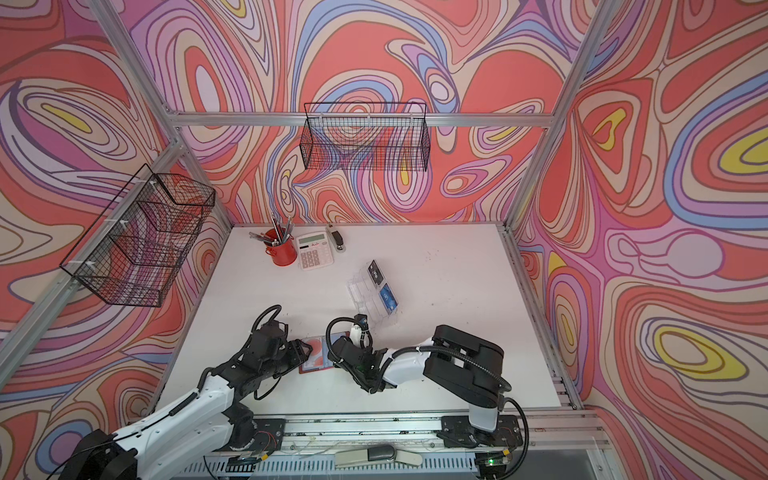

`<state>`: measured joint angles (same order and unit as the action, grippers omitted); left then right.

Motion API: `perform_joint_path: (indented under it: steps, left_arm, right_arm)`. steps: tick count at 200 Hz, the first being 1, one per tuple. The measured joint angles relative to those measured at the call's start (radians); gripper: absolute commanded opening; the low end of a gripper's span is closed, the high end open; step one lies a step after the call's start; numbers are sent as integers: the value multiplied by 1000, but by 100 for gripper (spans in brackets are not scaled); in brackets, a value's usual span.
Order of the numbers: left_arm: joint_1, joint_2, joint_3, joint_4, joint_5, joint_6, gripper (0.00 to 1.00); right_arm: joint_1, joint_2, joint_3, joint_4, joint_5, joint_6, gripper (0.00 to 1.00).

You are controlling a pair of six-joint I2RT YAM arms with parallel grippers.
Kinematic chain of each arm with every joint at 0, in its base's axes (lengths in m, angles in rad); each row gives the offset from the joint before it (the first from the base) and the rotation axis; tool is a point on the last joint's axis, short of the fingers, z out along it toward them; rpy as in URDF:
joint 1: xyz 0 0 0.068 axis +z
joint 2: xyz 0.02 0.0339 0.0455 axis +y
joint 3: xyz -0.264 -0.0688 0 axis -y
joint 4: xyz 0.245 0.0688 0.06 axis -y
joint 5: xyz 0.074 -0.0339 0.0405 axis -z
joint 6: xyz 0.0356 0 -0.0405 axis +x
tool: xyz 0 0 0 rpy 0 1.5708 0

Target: Put the credit cards into the card holder

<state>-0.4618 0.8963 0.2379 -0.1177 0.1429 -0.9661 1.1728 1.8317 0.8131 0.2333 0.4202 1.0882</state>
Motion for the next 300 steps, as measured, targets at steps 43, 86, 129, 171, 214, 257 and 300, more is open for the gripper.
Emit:
perform_joint_path:
  steps: [43,86,129,171,214,257,300]
  left_arm:
    - [4,29,8,33,87,-41,56]
    - [4,-19,6,64,165,-63,58]
    - [3,-68,6,166,248,-71,58]
    - [3,-79,5,223,275,-79,59]
    - [-5,8,-12,317,303,-95,59]
    - [-47,110,-16,415,309,-109,59]
    - [-90,185,-6,478,292,-110,59]
  right_arm:
    - [0,0,-78,143,6,40,26]
    - [7,11,-131,261,20,81,25]
    - [15,20,-139,285,43,94,24]
    - [18,20,-141,287,52,103,24]
    - [20,23,-141,292,57,104,23]
    - [27,29,-140,298,74,104,23]
    - [27,25,-153,312,73,110,23]
